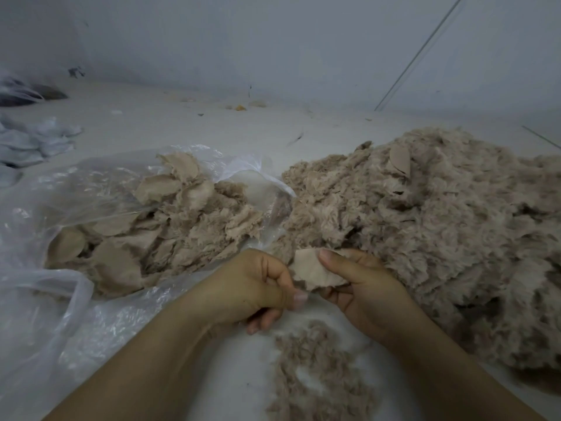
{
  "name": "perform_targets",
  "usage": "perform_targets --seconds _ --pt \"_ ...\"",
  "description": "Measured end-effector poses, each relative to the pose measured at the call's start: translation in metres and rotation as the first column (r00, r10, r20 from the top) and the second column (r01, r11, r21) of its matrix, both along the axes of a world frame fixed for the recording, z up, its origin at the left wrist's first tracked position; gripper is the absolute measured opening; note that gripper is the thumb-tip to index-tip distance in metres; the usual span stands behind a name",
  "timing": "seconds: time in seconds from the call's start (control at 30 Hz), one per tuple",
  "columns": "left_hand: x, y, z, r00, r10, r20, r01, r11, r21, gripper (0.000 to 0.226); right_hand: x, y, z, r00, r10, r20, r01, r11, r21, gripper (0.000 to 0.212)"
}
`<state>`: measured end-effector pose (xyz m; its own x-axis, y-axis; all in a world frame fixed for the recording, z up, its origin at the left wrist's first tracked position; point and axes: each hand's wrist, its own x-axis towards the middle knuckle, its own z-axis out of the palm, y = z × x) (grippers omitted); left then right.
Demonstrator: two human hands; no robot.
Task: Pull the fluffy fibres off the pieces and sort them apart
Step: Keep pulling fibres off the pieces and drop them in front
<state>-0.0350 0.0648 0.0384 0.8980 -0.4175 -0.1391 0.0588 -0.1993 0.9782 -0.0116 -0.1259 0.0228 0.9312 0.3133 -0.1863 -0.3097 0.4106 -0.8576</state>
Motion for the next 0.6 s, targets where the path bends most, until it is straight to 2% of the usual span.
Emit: perform_targets --seconds 0.07,0.13,0.17,0.23,0.3,0.33,0.4,0.47,0.53,0.6 --pt "0.003 -0.006 -0.004 0.989 0.148 0.014 -0.148 0.989 -0.031 0.04 -0.001 0.001 0.0 1.0 0.014 0.022 -0.013 1.0 -0.022 0.067" --pt "0.004 -0.014 -0.007 0.973 0.23 -0.001 -0.229 0.969 -0.095 0.056 0.0 0.001 -0.001 0.998 0.047 0.041 -0.045 0.998 -0.044 0.066" --pt "0.004 -0.018 -0.009 0.97 0.245 0.002 -0.242 0.962 -0.123 0.055 0.001 0.0 -0.003 0.997 0.055 0.052 -0.053 0.997 -0.05 0.063" --pt "0.003 -0.024 -0.011 0.946 0.323 0.037 -0.312 0.934 -0.175 0.034 0.003 -0.001 -0.005 0.995 0.066 0.078 -0.062 0.996 -0.057 0.055" --pt "0.007 -0.022 -0.011 0.876 0.479 0.051 -0.45 0.852 -0.266 0.025 0.004 -0.001 -0.006 0.994 0.059 0.09 -0.055 0.997 -0.05 0.037" --pt "0.01 -0.018 -0.01 0.82 0.572 0.037 -0.53 0.781 -0.329 0.024 0.005 -0.001 -0.006 0.994 0.057 0.095 -0.053 0.997 -0.048 0.029" --pt "0.018 -0.006 -0.006 0.689 0.724 -0.025 -0.658 0.611 -0.441 0.017 0.006 -0.001 -0.007 0.993 0.048 0.103 -0.043 0.998 -0.053 0.024" --pt "0.024 0.006 -0.003 0.614 0.784 -0.092 -0.707 0.494 -0.506 0.015 0.006 0.0 -0.009 0.994 0.037 0.103 -0.03 0.997 -0.066 0.024" --pt "0.028 0.01 -0.004 0.608 0.786 -0.112 -0.711 0.476 -0.518 0.007 0.007 0.001 -0.011 0.995 0.023 0.092 -0.016 0.997 -0.071 0.024" --pt "0.028 0.01 -0.008 0.59 0.799 -0.12 -0.723 0.457 -0.518 0.025 0.008 0.002 -0.011 0.997 0.007 0.074 -0.002 0.998 -0.066 0.025"
